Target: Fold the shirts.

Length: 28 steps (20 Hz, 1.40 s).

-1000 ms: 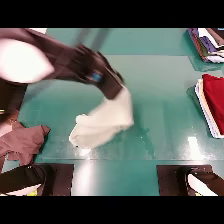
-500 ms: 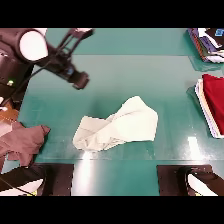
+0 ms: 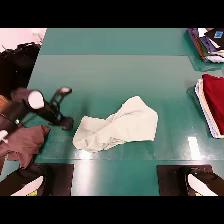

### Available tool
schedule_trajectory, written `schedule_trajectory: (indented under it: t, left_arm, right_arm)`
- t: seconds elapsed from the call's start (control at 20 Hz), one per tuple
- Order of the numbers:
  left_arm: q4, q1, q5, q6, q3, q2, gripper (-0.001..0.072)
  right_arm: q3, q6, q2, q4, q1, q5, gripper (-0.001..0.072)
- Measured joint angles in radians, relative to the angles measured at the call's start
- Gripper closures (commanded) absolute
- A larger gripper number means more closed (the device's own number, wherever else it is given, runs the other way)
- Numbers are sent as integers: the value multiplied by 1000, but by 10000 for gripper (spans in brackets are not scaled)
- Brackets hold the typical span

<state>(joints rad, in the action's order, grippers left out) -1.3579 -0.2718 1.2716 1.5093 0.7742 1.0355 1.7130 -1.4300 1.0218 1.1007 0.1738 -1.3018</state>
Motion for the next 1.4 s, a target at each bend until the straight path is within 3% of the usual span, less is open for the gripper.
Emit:
schedule_trajectory:
  t: [0.3,0.35,0.4,0.45,0.7,0.95,1.0,1.1,1.4]
  left_arm:
    - [185,10,-146,8,-207,-22,210]
    - [208,11,-154,9,-216,-23,301]
    - [232,11,-168,9,-225,-23,571]
    - [241,10,-177,8,-234,-21,678]
    - [246,10,-190,5,-185,-23,685]
    - [60,10,-187,32,74,-23,685]
    - [13,10,-196,46,128,-23,685]
    - [-51,10,-219,68,210,-23,685]
    - [-119,10,-244,94,293,-19,685]
  right_arm:
    - [0,0,0,0,0,-3,690]
    - [0,0,0,0,0,-3,690]
    - [0,0,0,0,0,-3,690]
    - [0,0,0,0,0,-3,691]
    - [-6,0,1,17,0,-40,690]
    - [-166,0,1,50,-5,-122,689]
    - [-229,0,1,51,-6,-121,655]
    - [-372,-1,3,49,-7,-76,155]
    - [-707,14,146,-79,5,117,168]
